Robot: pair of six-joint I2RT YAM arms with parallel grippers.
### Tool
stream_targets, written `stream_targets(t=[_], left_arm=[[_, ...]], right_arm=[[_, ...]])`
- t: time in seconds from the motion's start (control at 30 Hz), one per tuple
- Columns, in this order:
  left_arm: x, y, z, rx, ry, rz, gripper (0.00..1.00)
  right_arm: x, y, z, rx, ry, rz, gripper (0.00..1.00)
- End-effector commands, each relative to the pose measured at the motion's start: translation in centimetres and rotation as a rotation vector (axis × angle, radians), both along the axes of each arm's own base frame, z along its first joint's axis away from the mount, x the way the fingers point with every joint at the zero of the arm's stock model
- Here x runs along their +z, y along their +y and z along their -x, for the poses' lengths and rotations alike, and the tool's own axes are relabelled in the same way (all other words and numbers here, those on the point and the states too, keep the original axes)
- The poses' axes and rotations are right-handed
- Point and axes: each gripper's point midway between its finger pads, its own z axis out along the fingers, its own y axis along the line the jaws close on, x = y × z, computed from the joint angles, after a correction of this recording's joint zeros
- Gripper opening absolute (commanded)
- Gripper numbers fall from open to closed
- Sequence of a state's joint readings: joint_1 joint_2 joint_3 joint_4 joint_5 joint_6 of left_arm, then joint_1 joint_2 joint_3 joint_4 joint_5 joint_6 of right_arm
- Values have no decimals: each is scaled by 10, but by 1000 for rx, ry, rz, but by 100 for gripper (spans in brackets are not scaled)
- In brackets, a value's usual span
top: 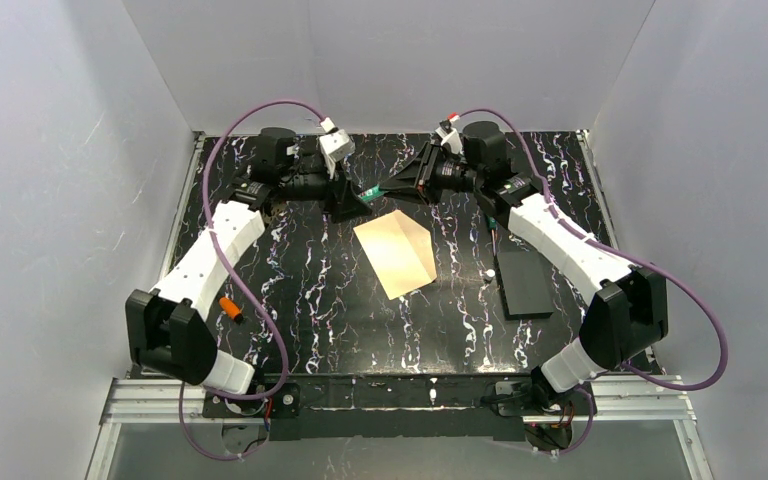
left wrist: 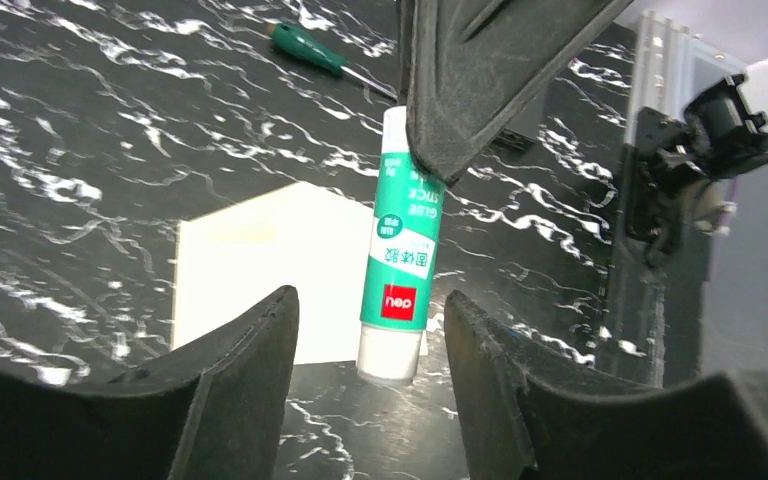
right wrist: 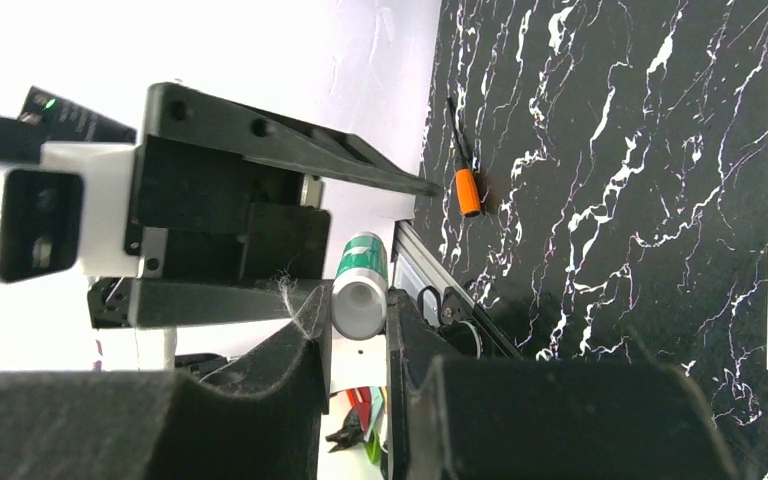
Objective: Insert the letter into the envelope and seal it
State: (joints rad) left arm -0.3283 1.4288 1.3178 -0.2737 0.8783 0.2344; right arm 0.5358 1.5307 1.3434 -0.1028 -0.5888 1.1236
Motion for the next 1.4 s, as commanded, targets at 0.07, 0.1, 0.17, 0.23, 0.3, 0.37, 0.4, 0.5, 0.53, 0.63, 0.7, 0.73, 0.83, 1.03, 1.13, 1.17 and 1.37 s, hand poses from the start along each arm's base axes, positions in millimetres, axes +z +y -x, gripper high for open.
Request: stream_targets(t=[0.07,0.1,0.17,0.23,0.3,0.37,0.4,0.5,0.53,0.63,0.7,0.73,0.83,1.03,1.13,1.17,1.37], left_arm=[[-1,-7,14,-106,79,44,34],[-1,-8,13,-104,77,44,29],[-1,-8,10,-96,74,46,20],[0,-9,8,-94,66,48,13],[2,-9,7,-95,54,50,7],[3,-9,5,-97,44,51,4],[3,-10,5,-100,43,52,3],[5,-10,6,-101,42,55,10],[5,-10,6,-98,41,54,19],[4,-8,5,-89,40,47,37],[3,-7,6,-89,40,41,43],[2,-7,7,-92,39,39,43],[0,-7,11,-113,44,39,41],[-3,-8,18,-139,54,43,10],[-2,-8,18,-144,45,48,0],[-1,-8,17,-144,39,50,0],[7,-10,16,-155,12,64,0]], right_arm=[[20,1,5,32,-48,-52,8],[20,1,6,34,-47,-51,8],[20,2,6,39,-45,-52,9],[18,2,7,48,-42,-45,10],[13,2,7,56,-39,-32,12],[11,2,8,65,-37,-25,14],[8,2,8,67,-35,-18,15],[3,2,6,67,-38,2,16],[1,2,6,64,-36,7,15],[-1,0,5,54,-37,22,14],[-2,-1,4,45,-38,29,14],[-2,-1,4,43,-36,31,14],[-3,-1,3,39,-34,34,14],[0,0,4,46,-34,20,15],[0,0,5,52,-33,19,19],[-1,0,5,54,-31,18,21],[-3,1,6,64,-35,20,45]])
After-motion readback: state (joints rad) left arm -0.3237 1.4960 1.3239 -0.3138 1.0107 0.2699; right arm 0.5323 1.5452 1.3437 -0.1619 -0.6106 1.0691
